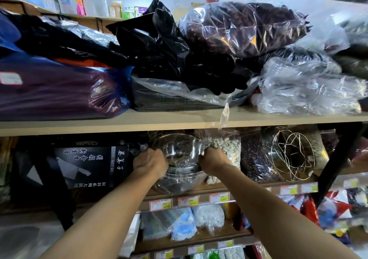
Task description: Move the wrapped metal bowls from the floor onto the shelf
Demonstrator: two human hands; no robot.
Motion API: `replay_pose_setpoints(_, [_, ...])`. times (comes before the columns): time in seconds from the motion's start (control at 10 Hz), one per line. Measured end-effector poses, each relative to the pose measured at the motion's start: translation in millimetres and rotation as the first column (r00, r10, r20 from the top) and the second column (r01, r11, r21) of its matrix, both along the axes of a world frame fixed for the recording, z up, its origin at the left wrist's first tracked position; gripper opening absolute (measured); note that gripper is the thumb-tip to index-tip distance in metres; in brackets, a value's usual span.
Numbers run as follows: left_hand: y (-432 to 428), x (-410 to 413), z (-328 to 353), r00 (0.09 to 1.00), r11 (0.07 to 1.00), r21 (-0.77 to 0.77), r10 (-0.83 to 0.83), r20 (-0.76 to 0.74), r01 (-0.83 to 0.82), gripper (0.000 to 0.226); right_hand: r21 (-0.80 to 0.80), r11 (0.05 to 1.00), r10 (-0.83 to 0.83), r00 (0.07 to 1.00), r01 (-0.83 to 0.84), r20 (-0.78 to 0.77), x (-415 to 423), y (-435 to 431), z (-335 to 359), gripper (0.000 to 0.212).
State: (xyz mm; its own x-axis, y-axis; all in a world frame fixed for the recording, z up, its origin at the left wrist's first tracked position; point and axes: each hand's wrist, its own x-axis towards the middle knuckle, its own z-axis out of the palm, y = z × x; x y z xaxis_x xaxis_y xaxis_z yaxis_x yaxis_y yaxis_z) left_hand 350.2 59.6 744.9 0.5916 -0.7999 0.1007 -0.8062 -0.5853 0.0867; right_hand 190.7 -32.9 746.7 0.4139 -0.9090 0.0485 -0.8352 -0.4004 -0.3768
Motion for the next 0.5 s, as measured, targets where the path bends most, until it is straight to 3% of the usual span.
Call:
replay_pose_setpoints(0.1, [3.4,-5.9,15.1,0.999,0.999,0.016,-0.052,-0.006,0.052,0.036,0.048,0.997,0.052,0.999,-0.053,0.013,-9.5,5.0,11.1,0.022])
replay_pose_setpoints(0.2, [15.1,-17.7,44.8,0.978,0.97,0.129,-0.202,-0.047,0.207,0.037,0.057,0.984,0.168,0.985,-0.17,0.04,-25.7,14.4,34.4,0.028])
replay_pose_setpoints(0.3, [35.0,-27.8,75.8,0.813,0.89,0.076,-0.373,-0.447,0.45,0.041,0.294,0.861,0.34,0.899,-0.416,0.277,-47.7,31.4,68.1,0.028])
replay_pose_setpoints(0.4, [59.9,-28.5,110.4,0.148,0.795,-0.396,-0.509,-0.848,0.46,0.044,0.405,0.571,0.297,0.64,-0.714,0.709,-77.3,46.3,109.8,0.035])
replay_pose_setpoints(0.5, [80.6,-28.3,137.9,-0.344,0.672,-0.681,-0.591,-0.73,0.291,0.052,0.275,0.301,0.087,0.313,-0.913,0.946,-97.4,58.1,143.1,0.042])
